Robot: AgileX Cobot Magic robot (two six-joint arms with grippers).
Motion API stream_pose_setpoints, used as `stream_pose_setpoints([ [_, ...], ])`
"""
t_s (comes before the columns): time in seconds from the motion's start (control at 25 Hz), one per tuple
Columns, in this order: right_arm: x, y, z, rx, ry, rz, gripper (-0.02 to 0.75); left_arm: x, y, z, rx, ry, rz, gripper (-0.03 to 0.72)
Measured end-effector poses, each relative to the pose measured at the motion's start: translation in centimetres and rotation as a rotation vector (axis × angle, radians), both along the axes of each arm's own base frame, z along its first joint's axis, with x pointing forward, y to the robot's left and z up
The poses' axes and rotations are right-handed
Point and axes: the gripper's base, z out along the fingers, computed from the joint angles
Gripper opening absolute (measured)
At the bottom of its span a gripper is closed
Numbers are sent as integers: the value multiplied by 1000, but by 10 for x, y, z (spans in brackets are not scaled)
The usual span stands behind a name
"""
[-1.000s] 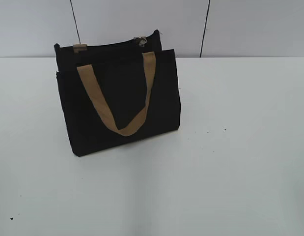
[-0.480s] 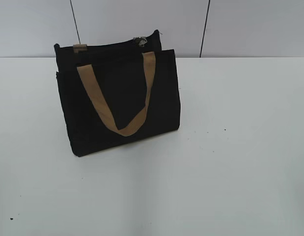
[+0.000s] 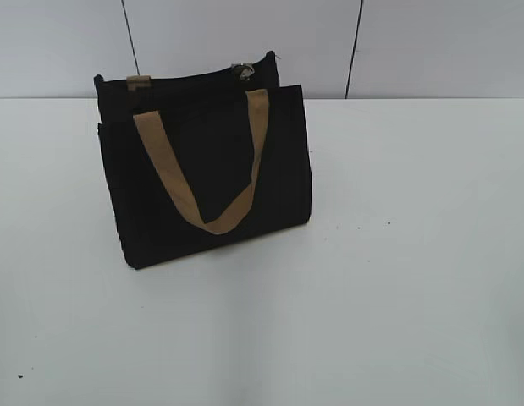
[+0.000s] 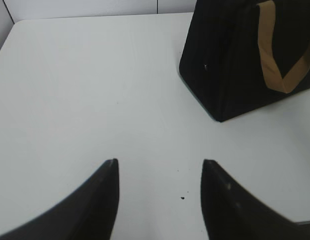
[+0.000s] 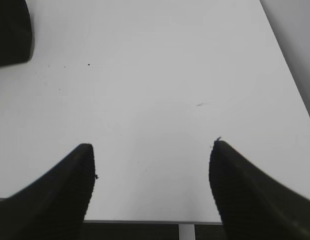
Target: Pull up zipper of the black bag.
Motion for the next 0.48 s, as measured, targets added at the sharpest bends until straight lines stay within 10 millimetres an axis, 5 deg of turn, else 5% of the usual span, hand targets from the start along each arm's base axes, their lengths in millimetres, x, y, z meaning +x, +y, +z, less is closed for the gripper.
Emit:
stream_pose_setpoints([
  [0.48,0,0,0,5,0,2,545,0,0,0,0,0,0,405],
])
